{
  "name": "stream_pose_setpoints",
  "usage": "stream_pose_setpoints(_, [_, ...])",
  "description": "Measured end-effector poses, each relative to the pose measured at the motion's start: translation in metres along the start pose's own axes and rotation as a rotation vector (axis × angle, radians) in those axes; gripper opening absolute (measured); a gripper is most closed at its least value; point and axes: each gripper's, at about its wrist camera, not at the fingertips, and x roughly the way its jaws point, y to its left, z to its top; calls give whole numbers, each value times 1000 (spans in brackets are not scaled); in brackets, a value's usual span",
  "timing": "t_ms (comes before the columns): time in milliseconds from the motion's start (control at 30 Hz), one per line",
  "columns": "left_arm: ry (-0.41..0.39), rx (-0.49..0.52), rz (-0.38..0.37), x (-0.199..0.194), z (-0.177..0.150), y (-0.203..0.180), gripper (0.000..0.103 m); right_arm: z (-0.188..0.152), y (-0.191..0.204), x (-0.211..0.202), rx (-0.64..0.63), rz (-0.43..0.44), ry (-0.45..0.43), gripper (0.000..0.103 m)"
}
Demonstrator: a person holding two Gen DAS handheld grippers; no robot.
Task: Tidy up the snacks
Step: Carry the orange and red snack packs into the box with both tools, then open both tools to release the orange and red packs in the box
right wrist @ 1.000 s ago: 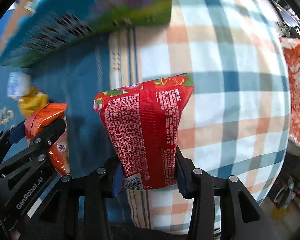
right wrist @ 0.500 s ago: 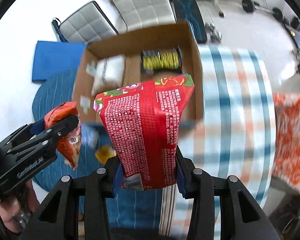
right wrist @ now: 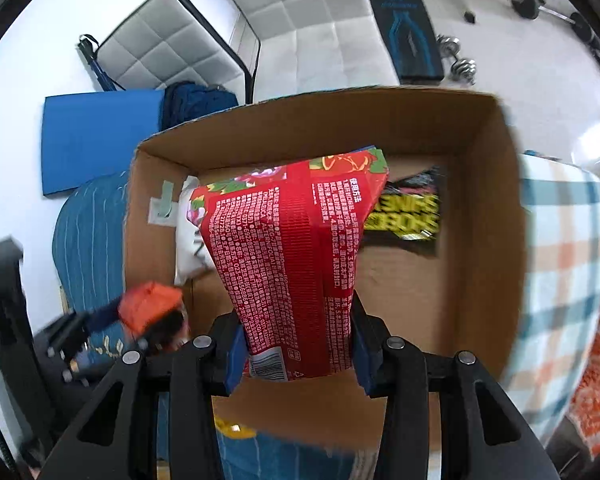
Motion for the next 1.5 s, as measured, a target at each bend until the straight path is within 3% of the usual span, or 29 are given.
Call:
stream_pose_setpoints(433, [78, 27, 64, 51, 7, 2, 62, 54, -3, 92, 25, 38, 130, 50])
stream_pose_setpoints(600, [84, -13, 28, 51, 7, 11, 67, 57, -8, 97, 29, 42, 131, 81])
stream_pose_setpoints(967, [13, -76, 32, 12, -10, 35, 69, 14, -23, 48, -31, -103, 62, 81])
stream_pose_setpoints(1100, [-19, -94, 42, -2, -25, 33, 77, -8, -25, 36, -46, -153, 32, 82])
stream_pose_setpoints(1333, [-117, -133, 31, -43, -51, 25, 94, -60, -27, 11, -46, -183, -34, 102])
stream_pose_setpoints(1500, [-198, -143, 32, -70, -58, 19, 97, -89, -21, -22, -55, -230, -124, 103])
